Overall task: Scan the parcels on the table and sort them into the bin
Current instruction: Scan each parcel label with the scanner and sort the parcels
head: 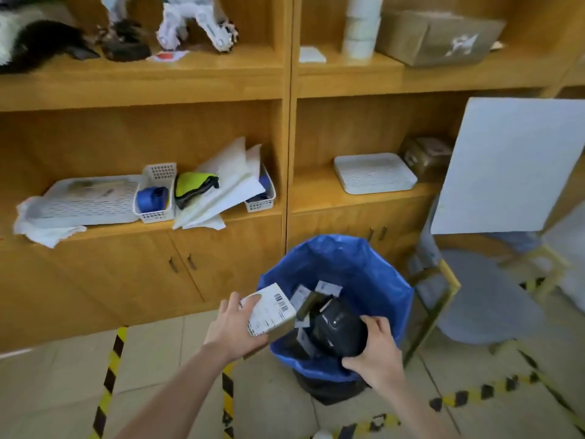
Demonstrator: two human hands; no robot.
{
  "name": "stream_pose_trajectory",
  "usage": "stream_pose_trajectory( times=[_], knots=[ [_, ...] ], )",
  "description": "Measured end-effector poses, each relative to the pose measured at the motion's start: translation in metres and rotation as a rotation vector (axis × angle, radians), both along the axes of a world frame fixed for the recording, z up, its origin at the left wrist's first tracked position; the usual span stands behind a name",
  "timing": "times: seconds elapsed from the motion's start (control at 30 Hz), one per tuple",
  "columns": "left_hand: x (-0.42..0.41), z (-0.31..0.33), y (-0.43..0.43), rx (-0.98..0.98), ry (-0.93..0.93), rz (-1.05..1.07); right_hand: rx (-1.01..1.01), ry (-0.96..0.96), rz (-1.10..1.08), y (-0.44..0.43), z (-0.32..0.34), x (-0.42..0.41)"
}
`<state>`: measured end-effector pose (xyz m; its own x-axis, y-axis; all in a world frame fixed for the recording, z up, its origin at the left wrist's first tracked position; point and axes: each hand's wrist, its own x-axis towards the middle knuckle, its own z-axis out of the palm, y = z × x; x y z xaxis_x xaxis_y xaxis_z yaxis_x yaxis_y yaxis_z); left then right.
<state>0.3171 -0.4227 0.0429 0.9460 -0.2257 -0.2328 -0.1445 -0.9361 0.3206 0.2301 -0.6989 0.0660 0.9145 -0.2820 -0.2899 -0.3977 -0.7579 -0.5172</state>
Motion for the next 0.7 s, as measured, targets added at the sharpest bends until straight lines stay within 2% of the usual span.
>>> stream_pose_trajectory(
  times=[0.17, 0.3, 0.47, 0.7],
  knots=[
    [0.055, -0.018, -0.065, -0.009, 0.057, -0.022, 0.018, -0.011, -0.094, -0.063, -0.014, 0.044],
    [0.091, -0.037, -0.099, 0.016, 0.116, -0.040, 0.116, 0.021, -0.211, -0.088, -0.035, 0.069],
    [0.134, -0.068, -0.133, 0.016, 0.208, -0.076, 0.138, 0.082, -0.275, -0.102, -0.071, 0.096],
    [0.203, -0.139, -0.177, 0.012, 0.241, -0.178, 0.159, 0.184, -0.456, -0.093, -0.125, 0.139]
  ],
)
